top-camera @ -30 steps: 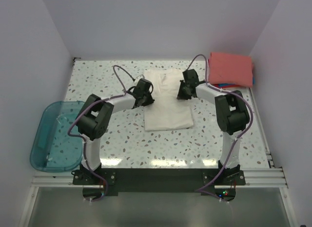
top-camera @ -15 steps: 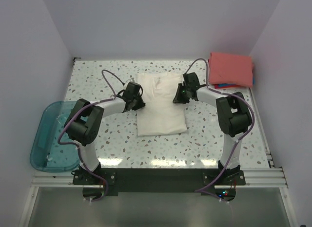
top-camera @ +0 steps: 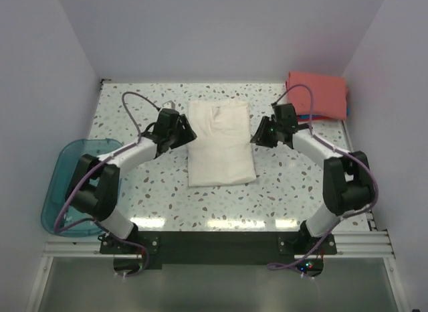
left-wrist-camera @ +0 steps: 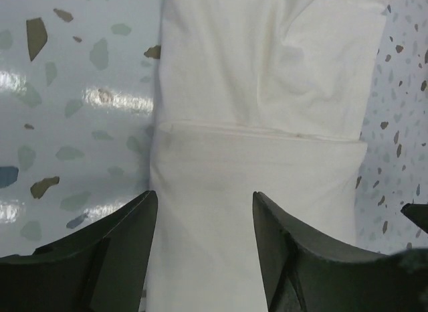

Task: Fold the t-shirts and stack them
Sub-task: Fold the tshirt

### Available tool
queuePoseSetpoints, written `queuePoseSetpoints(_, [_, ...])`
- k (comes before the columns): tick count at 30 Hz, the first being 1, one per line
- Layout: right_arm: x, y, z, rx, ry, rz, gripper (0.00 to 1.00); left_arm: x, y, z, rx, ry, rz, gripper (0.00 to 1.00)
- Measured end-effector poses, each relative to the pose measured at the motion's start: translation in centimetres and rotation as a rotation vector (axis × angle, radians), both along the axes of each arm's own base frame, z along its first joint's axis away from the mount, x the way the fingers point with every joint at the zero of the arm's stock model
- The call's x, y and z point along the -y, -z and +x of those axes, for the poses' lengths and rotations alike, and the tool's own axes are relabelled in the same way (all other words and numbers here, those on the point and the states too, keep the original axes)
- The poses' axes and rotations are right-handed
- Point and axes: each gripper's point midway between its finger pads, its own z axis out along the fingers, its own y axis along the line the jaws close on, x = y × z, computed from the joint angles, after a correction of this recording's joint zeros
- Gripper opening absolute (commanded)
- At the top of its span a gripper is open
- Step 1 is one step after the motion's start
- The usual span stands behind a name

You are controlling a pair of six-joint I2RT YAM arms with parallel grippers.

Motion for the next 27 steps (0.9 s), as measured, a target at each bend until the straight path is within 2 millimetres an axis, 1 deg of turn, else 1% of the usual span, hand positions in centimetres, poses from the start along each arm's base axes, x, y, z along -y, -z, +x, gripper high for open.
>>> queuePoseSetpoints(1, [-0.1,-0.4,-1.3,0.006,-0.009,0.002,0.33,-0.3,0.0,-1.0,-0.004,-0.003,-0.005,0.61])
queuePoseSetpoints(3, [-0.8,-1.0,-4.3,0.015,-0.042,0.007,0.34,-0.9,0.4,-3.7,-0.012,0.004,-0.017,0.6])
queuePoseSetpoints(5, [-2.3,-0.9,-7.0,0.016,-0.094,0.013,0.33,-0.9,1.7,-6.8,-0.046,0.024,-0.018,0.58])
queuePoseSetpoints(6, [-3.0,-0.4,-8.3,0.012,-0.12,0.017,0.33,-0.6,2.5,-8.3,-0.064,0.045,-0.014,0.58])
queuePoseSetpoints(7, [-3.6,0.3,-9.6,-0.003,-0.143,0.017,0.33,-0.1,3.2,-9.8,-0.085,0.074,-0.01,0.58])
queuePoseSetpoints(8, [-3.9,1.0,-10.6,-0.021,-0.159,0.015,0.32,0.4,3.8,-10.9,-0.098,0.096,-0.008,0.57])
queuePoseSetpoints(9, [-3.9,2.1,-11.7,-0.049,-0.167,0.009,0.32,0.9,4.3,-12.1,-0.114,0.122,-0.007,0.57])
queuePoseSetpoints(11, [-3.0,4.4,-13.5,-0.111,-0.153,-0.017,0.3,1.7,5.3,-14.3,-0.143,0.16,-0.008,0.54])
queuePoseSetpoints(12, [-2.4,5.4,-14.1,-0.137,-0.141,-0.031,0.29,1.6,5.8,-15.1,-0.156,0.164,-0.008,0.53])
queuePoseSetpoints(13, [-2.1,6.1,-14.7,-0.157,-0.128,-0.033,0.29,1.4,6.2,-15.6,-0.168,0.159,-0.007,0.52])
queuePoseSetpoints(15, [-2.0,6.1,-14.6,-0.143,-0.113,-0.018,0.29,0.9,6.7,-16.2,-0.184,0.136,-0.014,0.5])
queuePoseSetpoints(18, [-1.9,6.1,-14.8,-0.12,-0.101,0.0,0.29,0.5,6.7,-16.4,-0.183,0.113,-0.02,0.49])
queuePoseSetpoints(21, [-1.6,6.0,-15.5,-0.113,-0.09,0.004,0.3,0.4,6.6,-16.7,-0.187,0.101,-0.032,0.5])
queuePoseSetpoints(22, [-1.4,5.9,-15.7,-0.112,-0.086,0.0,0.31,0.3,6.6,-16.8,-0.186,0.1,-0.033,0.52])
queuePoseSetpoints(23, [-1.1,5.8,-15.8,-0.109,-0.078,-0.006,0.32,0.2,6.5,-17.0,-0.185,0.098,-0.035,0.53])
queuePoseSetpoints(25, [-0.7,5.1,-16.1,-0.099,-0.066,-0.011,0.37,0.0,6.3,-17.3,-0.182,0.095,-0.042,0.56])
queuePoseSetpoints(27, [-0.2,4.2,-16.2,-0.075,-0.047,-0.02,0.4,0.0,5.9,-17.4,-0.174,0.092,-0.056,0.56])
